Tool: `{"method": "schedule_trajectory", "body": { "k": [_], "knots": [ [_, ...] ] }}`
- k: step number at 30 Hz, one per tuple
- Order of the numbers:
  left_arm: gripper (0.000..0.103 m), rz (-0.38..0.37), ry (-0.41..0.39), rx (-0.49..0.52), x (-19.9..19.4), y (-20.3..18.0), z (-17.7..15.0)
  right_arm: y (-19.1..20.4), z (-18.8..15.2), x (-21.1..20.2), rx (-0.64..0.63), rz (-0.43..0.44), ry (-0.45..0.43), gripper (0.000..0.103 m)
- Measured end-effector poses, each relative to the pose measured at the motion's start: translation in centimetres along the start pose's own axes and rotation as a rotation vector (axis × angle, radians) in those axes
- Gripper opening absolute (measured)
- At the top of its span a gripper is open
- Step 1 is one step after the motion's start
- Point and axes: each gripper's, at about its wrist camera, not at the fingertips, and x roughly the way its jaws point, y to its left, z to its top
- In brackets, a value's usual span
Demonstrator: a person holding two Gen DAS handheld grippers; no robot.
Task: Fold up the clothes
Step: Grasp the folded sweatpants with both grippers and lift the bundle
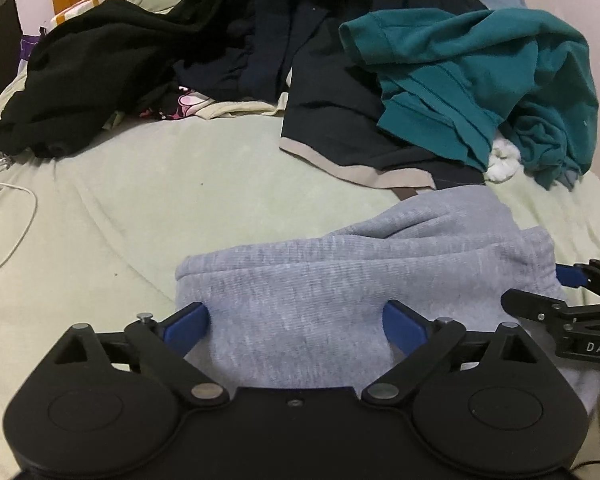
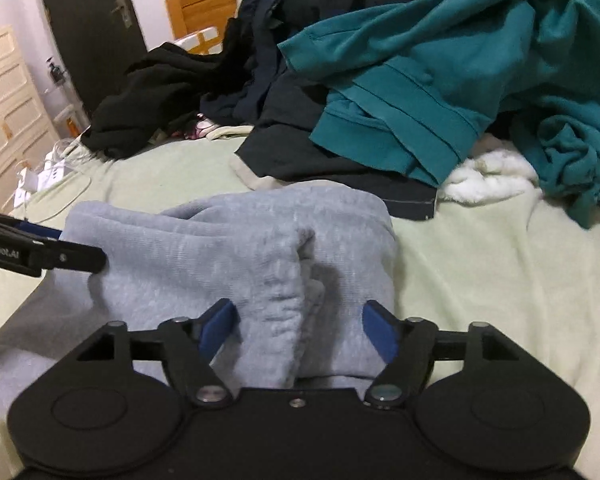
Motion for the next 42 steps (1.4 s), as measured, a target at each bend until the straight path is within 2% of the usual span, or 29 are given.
{"method": "schedule_trajectory", "body": {
  "k": [2, 8, 11, 14, 18, 22, 28, 29, 31, 36, 39, 42],
  "knots": [
    [0.097, -0.01, 0.01, -0.035, -0.9, 0.6, 0.0, -0.7, 0.0, 0.2, 0.031, 0.013, 0.023, 0.102],
    [0.097, -0.081, 0.139, -0.235, -0.2, 4.0, -1.9, -3.1, -0.2, 0.9, 0.131, 0.057, 0.093, 0.102],
    [0.097, -0.098, 0.184, -0.284, 0.5, 4.7, -3.3, -5.3, -1.1, 2.2, 0.28, 0.149, 0.131, 0.102],
    [0.097, -0.13, 0.212, -0.315, 1.1, 4.7, -4.4, -6.0, -1.7, 2.9, 0.339, 0.204, 0.143, 0.102],
    [0.099, -0.145, 0.206, -0.327, 1.5, 4.7, -4.9, -7.0, -2.5, 3.8, 0.418, 0.278, 0.158, 0.102],
    [0.103, -0.17, 0.252, -0.431, 2.4, 5.7, -5.5, -7.3, -2.8, 4.2, 0.456, 0.314, 0.169, 0.102],
    [0.102, -0.157, 0.239, -0.428, 2.1, 5.4, -5.7, -7.0, -2.7, 4.2, 0.465, 0.323, 0.18, 0.102],
    [0.101, -0.157, 0.235, -0.425, 2.0, 5.3, -5.7, -6.9, -2.6, 4.2, 0.467, 0.325, 0.182, 0.1],
    [0.091, -0.194, 0.231, -0.429, 1.8, 5.3, -5.8, -6.8, -2.6, 4.2, 0.469, 0.328, 0.185, 0.093],
    [0.09, -0.248, 0.245, -0.411, 1.8, 5.5, -5.8, -6.5, -2.4, 4.3, 0.477, 0.336, 0.194, 0.085],
    [0.089, -0.263, 0.256, -0.425, 2.0, 5.9, -5.9, -6.3, -2.3, 4.3, 0.481, 0.34, 0.2, 0.089],
    [0.088, -0.269, 0.247, -0.428, 2.0, 5.8, -5.9, -6.5, -2.1, 5.5, 0.517, 0.39, 0.235, 0.103]
  ]
}}
